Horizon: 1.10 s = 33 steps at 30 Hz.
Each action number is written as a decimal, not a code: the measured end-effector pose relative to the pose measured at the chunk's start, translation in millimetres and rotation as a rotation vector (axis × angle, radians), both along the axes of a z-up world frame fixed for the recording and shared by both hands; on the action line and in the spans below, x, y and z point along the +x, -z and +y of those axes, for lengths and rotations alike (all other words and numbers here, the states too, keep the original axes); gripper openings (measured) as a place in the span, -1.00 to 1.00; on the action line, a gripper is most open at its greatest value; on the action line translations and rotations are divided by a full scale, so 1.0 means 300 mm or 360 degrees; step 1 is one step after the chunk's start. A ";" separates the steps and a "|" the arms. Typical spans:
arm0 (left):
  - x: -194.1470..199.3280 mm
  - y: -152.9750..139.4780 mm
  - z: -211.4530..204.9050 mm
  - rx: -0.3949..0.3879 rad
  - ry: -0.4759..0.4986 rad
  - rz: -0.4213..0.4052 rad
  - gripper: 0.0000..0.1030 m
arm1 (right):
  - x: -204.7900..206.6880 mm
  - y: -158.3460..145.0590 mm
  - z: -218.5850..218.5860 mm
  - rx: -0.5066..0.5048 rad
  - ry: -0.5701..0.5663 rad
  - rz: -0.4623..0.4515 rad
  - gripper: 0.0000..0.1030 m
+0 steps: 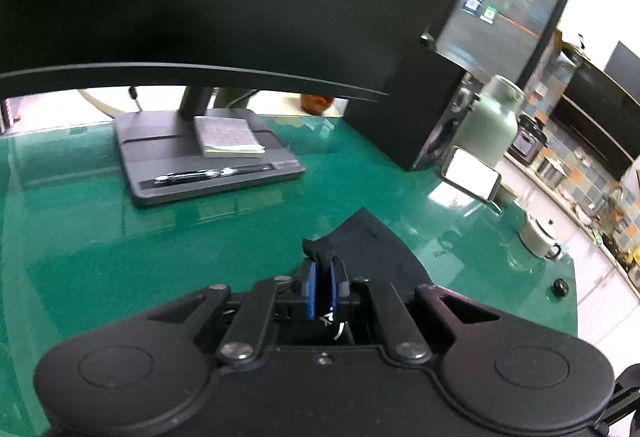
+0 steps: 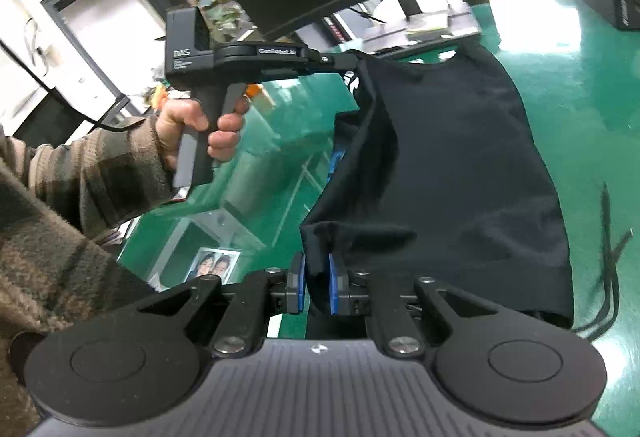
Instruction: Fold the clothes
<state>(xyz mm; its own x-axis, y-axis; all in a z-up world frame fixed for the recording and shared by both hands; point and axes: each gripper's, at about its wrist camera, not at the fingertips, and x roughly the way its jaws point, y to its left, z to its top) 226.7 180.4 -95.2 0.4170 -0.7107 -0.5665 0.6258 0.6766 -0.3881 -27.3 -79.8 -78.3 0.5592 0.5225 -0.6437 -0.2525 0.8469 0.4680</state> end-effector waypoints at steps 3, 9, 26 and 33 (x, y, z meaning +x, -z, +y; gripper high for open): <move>-0.005 0.044 0.035 0.0062 -0.0018 0.0044 -0.81 | 0.017 0.043 0.014 0.0000 -0.0116 0.0073 -0.58; -0.007 0.057 0.141 0.0049 -0.0184 0.0065 -0.08 | 0.030 0.082 0.003 0.0162 -0.0203 0.0199 0.05; 0.049 0.123 0.016 0.0148 -0.0216 0.0237 0.13 | 0.053 0.062 0.069 -0.0233 -0.0217 0.0061 -0.25; 0.050 0.096 -0.019 0.0138 -0.0197 0.0179 -0.74 | 0.029 0.108 0.077 -0.0259 -0.0258 0.0061 -0.70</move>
<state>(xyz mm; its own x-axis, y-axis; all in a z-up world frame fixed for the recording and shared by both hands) 241.7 174.6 -124.2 0.4289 -0.6042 -0.6715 0.4914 0.7798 -0.3878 -18.5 -56.7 -110.7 0.4501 0.4909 -0.7460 -0.3760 0.8619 0.3402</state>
